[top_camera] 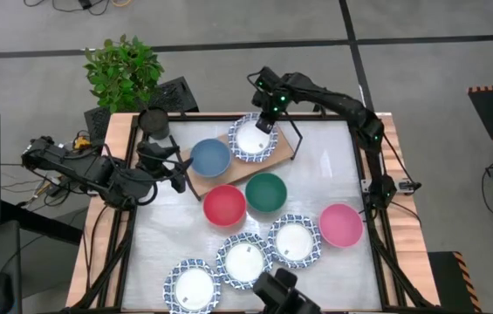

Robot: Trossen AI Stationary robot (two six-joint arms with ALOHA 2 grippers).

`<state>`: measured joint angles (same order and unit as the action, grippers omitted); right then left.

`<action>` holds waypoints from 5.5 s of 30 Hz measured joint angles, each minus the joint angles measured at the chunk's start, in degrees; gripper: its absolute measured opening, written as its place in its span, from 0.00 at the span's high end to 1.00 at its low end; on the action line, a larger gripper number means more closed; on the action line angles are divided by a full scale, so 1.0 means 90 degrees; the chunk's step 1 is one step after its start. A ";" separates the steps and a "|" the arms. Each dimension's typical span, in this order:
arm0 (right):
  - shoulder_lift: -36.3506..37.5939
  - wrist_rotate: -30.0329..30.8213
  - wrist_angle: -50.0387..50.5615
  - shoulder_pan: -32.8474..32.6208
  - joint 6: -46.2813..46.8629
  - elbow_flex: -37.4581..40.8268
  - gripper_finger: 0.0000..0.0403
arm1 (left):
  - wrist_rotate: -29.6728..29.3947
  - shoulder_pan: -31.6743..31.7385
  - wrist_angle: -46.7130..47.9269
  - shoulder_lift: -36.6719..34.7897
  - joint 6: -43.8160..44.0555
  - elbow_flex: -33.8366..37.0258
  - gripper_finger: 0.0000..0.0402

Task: Place and stack bowls onto a shelf
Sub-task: Put the white patterned bowl on the shelf, then stack the white patterned bowl on top of the white patterned bowl on the shelf

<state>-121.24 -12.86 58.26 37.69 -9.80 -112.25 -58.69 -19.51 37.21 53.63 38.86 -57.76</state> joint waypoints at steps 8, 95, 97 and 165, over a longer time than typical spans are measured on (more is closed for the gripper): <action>0.0008 -0.0013 0.0101 0.0082 0.0051 0.0000 0.87 | 0.0159 0.0000 0.0117 0.0000 0.0164 0.0000 0.31; 0.4195 0.1371 -0.1772 -0.5422 0.4341 0.6742 0.46 | 0.0563 -0.0002 0.1210 0.0000 0.0660 0.0000 0.31; 0.3995 0.1356 -0.1810 -0.5422 0.4239 0.6742 0.46 | 0.0556 -0.0002 0.1208 0.0000 0.0642 0.0001 0.31; 0.3698 0.1304 0.1407 -0.4565 0.0838 0.2518 0.93 | 0.0477 -0.0002 0.1215 0.0000 0.0579 0.0002 0.31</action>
<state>-87.96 -1.12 70.92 -3.40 -2.25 -89.58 -54.39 -19.53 48.14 53.63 44.07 -57.74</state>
